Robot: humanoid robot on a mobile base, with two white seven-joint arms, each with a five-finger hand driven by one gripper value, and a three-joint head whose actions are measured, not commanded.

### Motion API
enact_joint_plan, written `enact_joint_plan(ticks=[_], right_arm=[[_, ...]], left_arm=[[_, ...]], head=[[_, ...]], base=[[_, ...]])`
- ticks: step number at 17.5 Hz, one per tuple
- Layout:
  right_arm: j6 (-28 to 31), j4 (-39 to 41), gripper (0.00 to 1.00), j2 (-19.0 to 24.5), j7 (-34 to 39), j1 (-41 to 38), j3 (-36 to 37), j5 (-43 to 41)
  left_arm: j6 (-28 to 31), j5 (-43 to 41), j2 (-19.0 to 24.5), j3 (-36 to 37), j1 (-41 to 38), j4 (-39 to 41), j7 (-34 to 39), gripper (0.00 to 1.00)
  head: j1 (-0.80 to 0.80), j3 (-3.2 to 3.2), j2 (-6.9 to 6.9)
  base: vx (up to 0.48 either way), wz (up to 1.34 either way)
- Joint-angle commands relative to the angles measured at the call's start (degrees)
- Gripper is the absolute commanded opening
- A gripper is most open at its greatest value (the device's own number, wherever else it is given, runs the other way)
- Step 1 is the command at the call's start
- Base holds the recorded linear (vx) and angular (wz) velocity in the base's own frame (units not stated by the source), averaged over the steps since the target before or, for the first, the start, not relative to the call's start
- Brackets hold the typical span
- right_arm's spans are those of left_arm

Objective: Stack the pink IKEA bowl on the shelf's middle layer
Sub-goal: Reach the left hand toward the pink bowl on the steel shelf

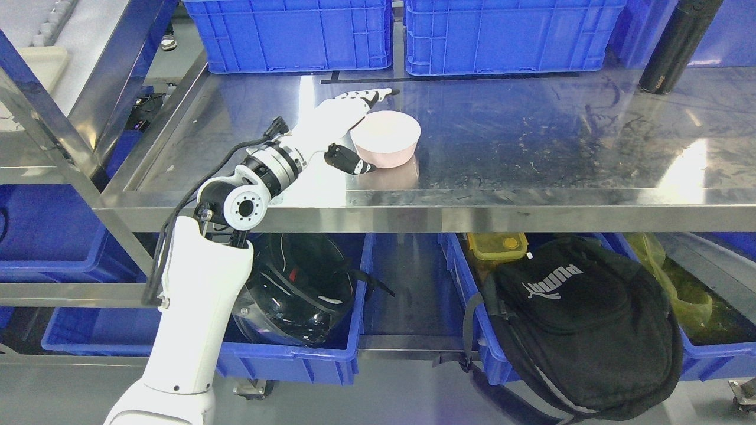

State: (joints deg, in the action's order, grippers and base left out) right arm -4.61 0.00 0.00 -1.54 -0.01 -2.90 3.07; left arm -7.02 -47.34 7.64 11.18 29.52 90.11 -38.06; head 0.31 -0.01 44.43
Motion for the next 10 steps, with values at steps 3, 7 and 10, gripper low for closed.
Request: enact_joint_plan(ticks=[3, 7, 10], right_arm=[[-0.1, 1.0, 1.0, -1.0, 0.0, -1.3, 0.0, 0.0], [-0.1, 1.0, 1.0, -1.0, 0.0, -1.3, 0.0, 0.0], [-0.1, 1.0, 1.0, -1.0, 0.0, -1.3, 0.0, 0.0]], left_arm=[[0.1, -13.3, -4.7, 5.6, 7.3, -7.6, -3.2, 1.0], [-0.1, -14.8, -6.6, 6.0, 10.4, -13.3, -3.2, 1.0], [0.3, -17.6, -6.6, 6.8, 11.2, -16.7, -3.3, 0.99]], head=[[0.0, 0.0, 0.0], [0.0, 0.0, 0.0], [0.0, 0.0, -0.01]], base=[[0.0, 0.0], [0.0, 0.0], [0.0, 0.0]])
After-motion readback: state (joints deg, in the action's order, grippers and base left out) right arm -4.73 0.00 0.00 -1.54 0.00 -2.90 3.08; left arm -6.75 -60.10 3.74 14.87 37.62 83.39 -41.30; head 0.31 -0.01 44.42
